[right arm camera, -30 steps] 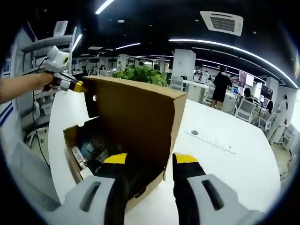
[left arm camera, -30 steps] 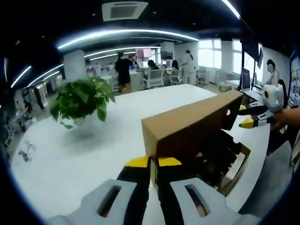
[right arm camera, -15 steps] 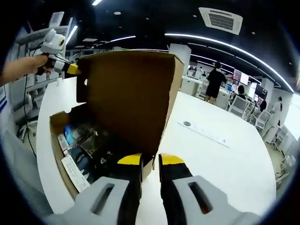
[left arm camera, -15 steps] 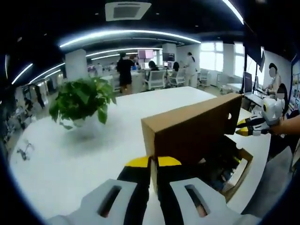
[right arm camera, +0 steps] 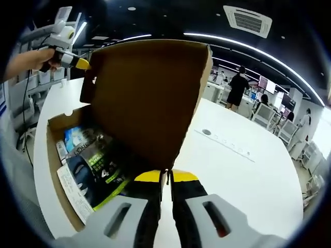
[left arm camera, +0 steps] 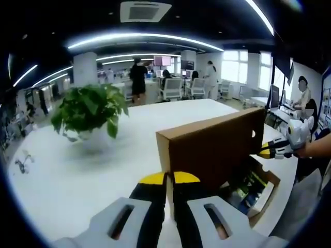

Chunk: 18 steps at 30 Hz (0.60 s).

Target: Operate the shoe box by opening the lid, removing the specified soft item, and placing it in the target area until the item is outside and the box remains undamaged.

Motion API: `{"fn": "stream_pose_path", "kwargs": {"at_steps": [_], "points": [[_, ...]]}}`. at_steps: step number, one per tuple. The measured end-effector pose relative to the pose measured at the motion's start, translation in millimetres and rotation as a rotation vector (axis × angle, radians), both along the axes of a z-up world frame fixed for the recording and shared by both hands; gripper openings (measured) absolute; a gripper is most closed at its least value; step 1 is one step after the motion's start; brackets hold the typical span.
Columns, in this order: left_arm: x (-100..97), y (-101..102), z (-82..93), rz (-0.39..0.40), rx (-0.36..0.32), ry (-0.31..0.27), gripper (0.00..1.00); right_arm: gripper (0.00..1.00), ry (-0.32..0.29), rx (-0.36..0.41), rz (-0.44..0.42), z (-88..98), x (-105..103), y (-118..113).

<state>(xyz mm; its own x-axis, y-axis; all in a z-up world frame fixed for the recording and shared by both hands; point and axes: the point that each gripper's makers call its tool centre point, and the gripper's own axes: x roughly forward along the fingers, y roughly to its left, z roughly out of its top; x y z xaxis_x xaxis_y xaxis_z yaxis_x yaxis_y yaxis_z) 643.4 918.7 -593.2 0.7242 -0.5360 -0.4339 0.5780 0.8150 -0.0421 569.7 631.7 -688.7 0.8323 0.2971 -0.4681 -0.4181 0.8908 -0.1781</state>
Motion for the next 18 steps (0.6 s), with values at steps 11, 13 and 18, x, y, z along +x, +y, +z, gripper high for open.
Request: {"fn": "stream_pose_path", "kwargs": {"at_steps": [11,13,18], "points": [[12.9,-3,-2.2,0.005,-0.036,0.012,0.00,0.01,0.009,0.026,-0.028,-0.9,7,-3],[16.0,-4,-3.1,0.006,-0.039,0.014,0.00,0.01,0.011,0.034,-0.031,-0.4,7,-3],[24.8,-4,-6.1,0.006,-0.044,0.020,0.00,0.00,0.017,0.047,-0.030,-0.2,8,-3]]}}
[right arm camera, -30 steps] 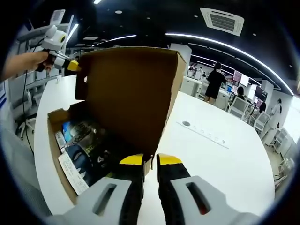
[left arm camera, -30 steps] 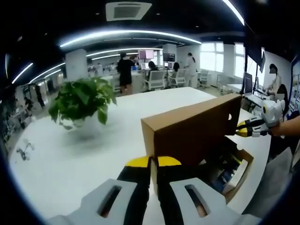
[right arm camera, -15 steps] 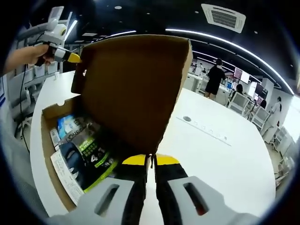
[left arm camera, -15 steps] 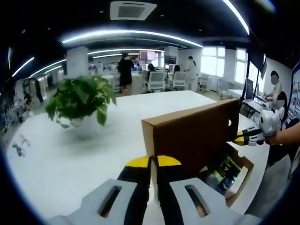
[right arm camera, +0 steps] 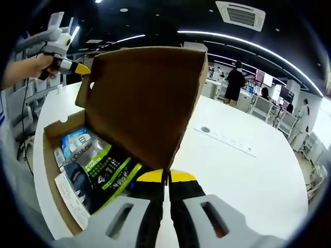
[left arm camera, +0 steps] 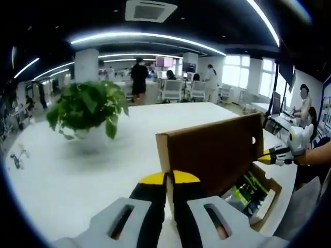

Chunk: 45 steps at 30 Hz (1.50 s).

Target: Operate the shoe box by opening the lid, removing the specified soft item, and placing it in the target area until the item is outside and the box remains undamaged.

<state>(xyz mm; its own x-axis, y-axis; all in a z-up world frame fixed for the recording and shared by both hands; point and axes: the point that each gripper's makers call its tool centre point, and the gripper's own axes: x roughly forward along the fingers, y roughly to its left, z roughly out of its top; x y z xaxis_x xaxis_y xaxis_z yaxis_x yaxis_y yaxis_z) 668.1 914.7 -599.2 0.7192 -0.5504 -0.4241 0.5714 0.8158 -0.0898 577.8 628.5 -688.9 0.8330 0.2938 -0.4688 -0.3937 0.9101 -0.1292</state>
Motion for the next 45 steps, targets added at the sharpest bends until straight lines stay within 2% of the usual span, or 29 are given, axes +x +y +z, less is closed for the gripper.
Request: {"fn": "stream_pose_path", "kwargs": {"at_steps": [8,22,26,35,45], "points": [[13.2,-1,-6.0,0.000,0.000,0.009,0.00,0.00,0.014,0.001,-0.008,0.5,2,0],[28.0,-2,-15.2,0.019,-0.045,0.041,0.01,0.00,0.031,0.007,-0.014,1.3,5,0],[22.6,-5,-19.6,0.021,-0.046,0.062,0.02,0.00,0.039,0.016,-0.020,1.4,5,0],[5.3,-2,-47.1,0.029,-0.022,0.114,0.05,0.00,0.049,0.004,-0.010,1.7,5,1],[-20.6,2,-70.2,0.050,-0.014,0.151,0.02,0.00,0.080,0.012,-0.013,1.3,6,0]]}}
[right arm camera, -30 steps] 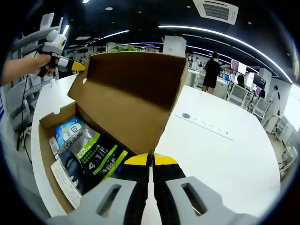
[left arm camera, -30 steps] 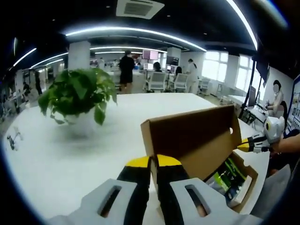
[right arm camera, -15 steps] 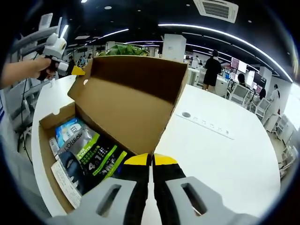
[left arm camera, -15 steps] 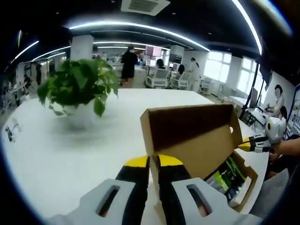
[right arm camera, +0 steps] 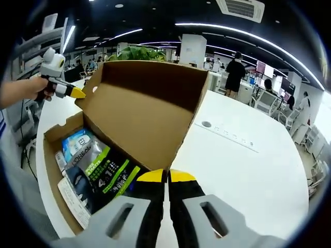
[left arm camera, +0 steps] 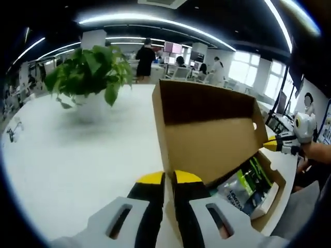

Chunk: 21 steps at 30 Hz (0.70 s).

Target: Operate the shoe box by opening the lid, removing the specified soft item, and placing it in the target area until the item is outside and the box remains undamaged.

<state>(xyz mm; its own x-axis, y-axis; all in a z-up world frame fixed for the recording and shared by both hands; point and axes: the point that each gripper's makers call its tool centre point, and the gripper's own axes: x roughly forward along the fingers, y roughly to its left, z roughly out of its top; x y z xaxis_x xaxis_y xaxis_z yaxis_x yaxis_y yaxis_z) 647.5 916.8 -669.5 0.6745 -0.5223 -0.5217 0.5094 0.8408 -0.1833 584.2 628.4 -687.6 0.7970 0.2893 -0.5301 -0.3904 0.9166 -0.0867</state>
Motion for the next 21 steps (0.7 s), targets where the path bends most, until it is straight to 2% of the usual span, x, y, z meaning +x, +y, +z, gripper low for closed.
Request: {"fn": "stream_pose_path", "kwargs": {"at_steps": [6,13,21], "points": [[-10.8,2.7,-2.5,0.041,0.000,-0.023,0.00,0.00,0.019,0.014,-0.002,-0.5,1.1,-0.8],[-7.9,1.3,-1.6,0.051,0.011,-0.040,0.00,0.00,0.021,0.017,0.002,-0.3,0.7,-0.7],[-4.5,1.0,-2.9,0.038,0.034,-0.030,0.00,0.01,0.011,0.033,-0.004,0.1,1.6,-2.2]]}}
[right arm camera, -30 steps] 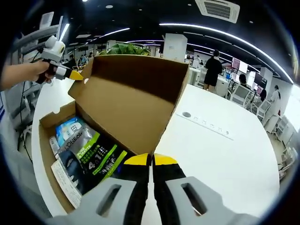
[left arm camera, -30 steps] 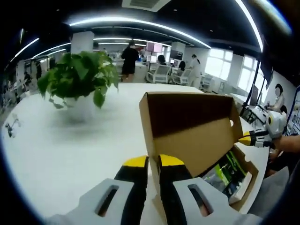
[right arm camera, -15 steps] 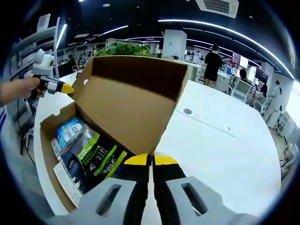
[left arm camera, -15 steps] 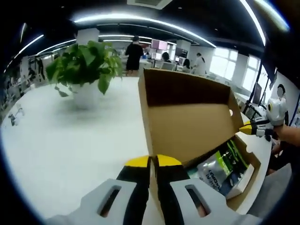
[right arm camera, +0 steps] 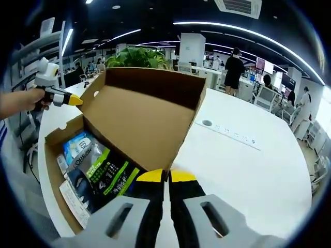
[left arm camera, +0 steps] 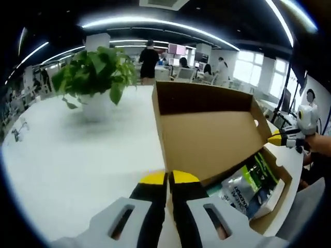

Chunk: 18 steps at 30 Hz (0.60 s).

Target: Operate the shoe box by opening the lid, removing the specified soft item, and placing it in the target area until the item is outside and the box remains undamaged.

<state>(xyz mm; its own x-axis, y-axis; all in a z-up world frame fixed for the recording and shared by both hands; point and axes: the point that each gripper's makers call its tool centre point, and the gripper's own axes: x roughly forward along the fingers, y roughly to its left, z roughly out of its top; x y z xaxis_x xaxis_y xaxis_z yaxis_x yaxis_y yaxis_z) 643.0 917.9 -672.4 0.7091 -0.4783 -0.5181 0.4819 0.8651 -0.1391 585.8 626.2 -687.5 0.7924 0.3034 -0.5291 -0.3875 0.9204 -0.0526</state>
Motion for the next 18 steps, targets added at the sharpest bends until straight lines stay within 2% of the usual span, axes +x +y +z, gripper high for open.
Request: {"fn": "stream_pose_path", "kwargs": {"at_steps": [18], "points": [[9.9,-0.6,-7.3,0.000,0.004,0.021,0.00,0.02,-0.021,-0.008,0.001,-1.4,8.4,-2.1]]}}
